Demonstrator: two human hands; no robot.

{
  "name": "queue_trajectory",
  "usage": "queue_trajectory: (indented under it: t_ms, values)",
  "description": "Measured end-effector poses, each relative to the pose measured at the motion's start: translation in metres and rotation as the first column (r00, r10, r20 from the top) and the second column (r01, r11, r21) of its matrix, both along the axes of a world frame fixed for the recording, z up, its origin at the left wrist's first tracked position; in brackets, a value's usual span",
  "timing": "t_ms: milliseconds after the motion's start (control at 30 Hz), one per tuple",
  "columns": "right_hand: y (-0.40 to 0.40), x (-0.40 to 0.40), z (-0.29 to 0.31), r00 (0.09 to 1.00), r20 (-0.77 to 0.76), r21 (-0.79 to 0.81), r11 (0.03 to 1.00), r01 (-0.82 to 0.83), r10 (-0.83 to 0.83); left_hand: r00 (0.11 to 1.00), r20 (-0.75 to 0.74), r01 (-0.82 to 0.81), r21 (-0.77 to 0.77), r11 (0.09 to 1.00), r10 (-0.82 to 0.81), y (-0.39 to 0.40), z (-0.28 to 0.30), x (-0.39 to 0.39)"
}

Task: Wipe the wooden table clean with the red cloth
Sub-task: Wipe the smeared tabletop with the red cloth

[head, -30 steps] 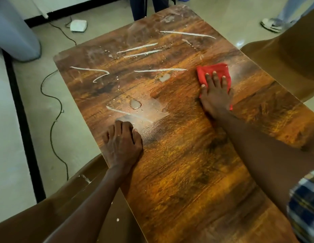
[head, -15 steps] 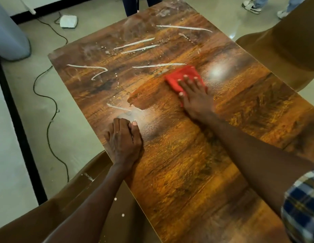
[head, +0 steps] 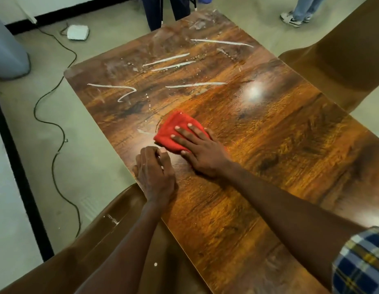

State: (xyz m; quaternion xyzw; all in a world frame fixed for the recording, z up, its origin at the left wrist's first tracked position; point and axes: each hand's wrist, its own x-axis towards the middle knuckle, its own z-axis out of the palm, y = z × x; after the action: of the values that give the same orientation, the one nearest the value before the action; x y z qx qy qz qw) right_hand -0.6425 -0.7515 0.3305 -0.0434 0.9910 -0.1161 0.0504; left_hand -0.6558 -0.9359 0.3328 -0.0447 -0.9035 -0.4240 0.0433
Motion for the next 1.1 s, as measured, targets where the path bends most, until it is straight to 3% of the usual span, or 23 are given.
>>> queue_trajectory:
  t_ms: [33,100,167,267,367,467,600,667,733,833,1000,1100]
  values:
    - [0.015,0.003,0.000,0.998,0.010,0.021,0.998,0.054,-0.055,1.000,-0.006,0.005,0.026,1.000,-0.005,-0.005,0.001,0.000]
    - [0.046,0.000,0.003,0.949,0.007,0.032,0.948,0.316,-0.316,0.999,-0.017,0.030,0.017,0.999,-0.030,-0.023,0.003,-0.003]
    - [0.060,-0.008,0.006,0.832,0.007,-0.001,0.832,0.554,-0.554,0.997,-0.069,0.021,-0.113,0.993,-0.029,-0.055,0.000,-0.008]
    - [0.029,-0.028,0.005,0.752,0.007,-0.052,0.751,0.658,-0.659,0.989,-0.075,0.100,-0.327,0.940,-0.131,-0.102,-0.003,-0.016]
    - [-0.038,-0.037,0.007,0.837,0.020,-0.071,0.835,0.546,-0.546,0.968,-0.055,0.210,-0.359,0.910,-0.246,-0.116,-0.008,-0.017]
    - [-0.107,-0.022,0.004,0.941,0.052,-0.079,0.938,0.338,-0.334,0.981,-0.051,0.175,-0.164,0.971,-0.186,-0.115,-0.003,-0.023]
    - [-0.110,0.022,-0.002,0.999,0.031,-0.073,0.997,0.035,-0.032,0.985,-0.102,0.123,-0.136,0.983,-0.137,-0.119,0.008,-0.034]
    - [-0.076,0.021,-0.003,0.995,0.026,-0.024,0.995,0.101,-0.101,0.984,-0.075,0.156,-0.087,0.984,-0.163,-0.124,0.009,-0.036]
    - [-0.053,0.004,-0.001,0.937,0.017,-0.021,0.937,0.349,-0.349,0.985,-0.042,0.169,-0.016,0.986,-0.169,-0.128,0.010,-0.035]
    - [-0.070,-0.029,0.004,0.840,0.021,-0.092,0.836,0.541,-0.542,0.981,0.165,0.069,0.204,0.977,-0.104,-0.127,0.013,-0.035]
    - [-0.161,-0.032,0.002,0.964,0.030,-0.081,0.961,0.264,-0.263,0.885,0.461,-0.245,0.568,0.786,-0.058,-0.126,0.027,-0.041]
    - [-0.179,0.012,-0.002,0.992,0.032,-0.099,0.987,0.127,-0.125,0.875,0.483,-0.290,0.564,0.773,-0.024,-0.129,0.031,-0.052]
